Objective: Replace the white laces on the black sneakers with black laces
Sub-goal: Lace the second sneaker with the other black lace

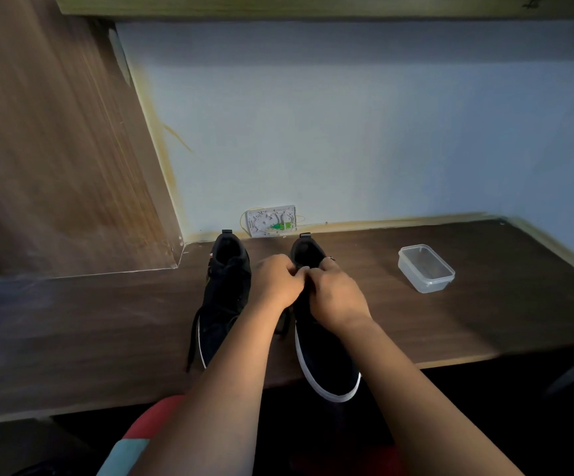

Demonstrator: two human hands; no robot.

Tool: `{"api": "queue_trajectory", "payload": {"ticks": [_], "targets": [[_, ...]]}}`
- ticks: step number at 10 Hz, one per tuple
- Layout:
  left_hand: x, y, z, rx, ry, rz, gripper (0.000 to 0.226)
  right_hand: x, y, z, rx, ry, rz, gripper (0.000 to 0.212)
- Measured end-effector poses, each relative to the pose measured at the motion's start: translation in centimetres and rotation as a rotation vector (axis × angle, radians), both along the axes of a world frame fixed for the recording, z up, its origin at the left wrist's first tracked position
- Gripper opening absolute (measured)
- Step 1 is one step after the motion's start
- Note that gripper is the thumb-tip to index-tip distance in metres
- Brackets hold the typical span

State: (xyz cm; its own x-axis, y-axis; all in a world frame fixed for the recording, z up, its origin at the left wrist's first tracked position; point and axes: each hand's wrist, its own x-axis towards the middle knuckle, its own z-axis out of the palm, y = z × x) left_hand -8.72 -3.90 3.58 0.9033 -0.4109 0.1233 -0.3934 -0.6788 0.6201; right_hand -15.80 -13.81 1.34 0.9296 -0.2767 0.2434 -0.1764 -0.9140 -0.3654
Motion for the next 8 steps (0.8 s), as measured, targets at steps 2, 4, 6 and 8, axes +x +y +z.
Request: {"api": "queue_trajectory", "payload": {"ticks": [2,4,6,8], "targets": [[1.0,0.4,-0.8,-0.239,0.258,0.043,0.030,-0.4,-3.7,1.0,0.226,-0.211,-0.248,0.013],[1.4,0.4,-1.4,-0.351,0.398,0.075,0.028,-1.7,-7.9,2.4,1.790,-0.702,-0.519,0.018],[1.2,0.2,-1.4,-0.357,0.427,0.071,0.024,-1.5,-4.7,2.8,1.206,-0.415,-0.269,0.011],[1.2,0.2,-1.5,-0.351,0.422,0.069,0.025,-0.9,-4.1,0.4,0.094,-0.016,0.042,0.013]]}}
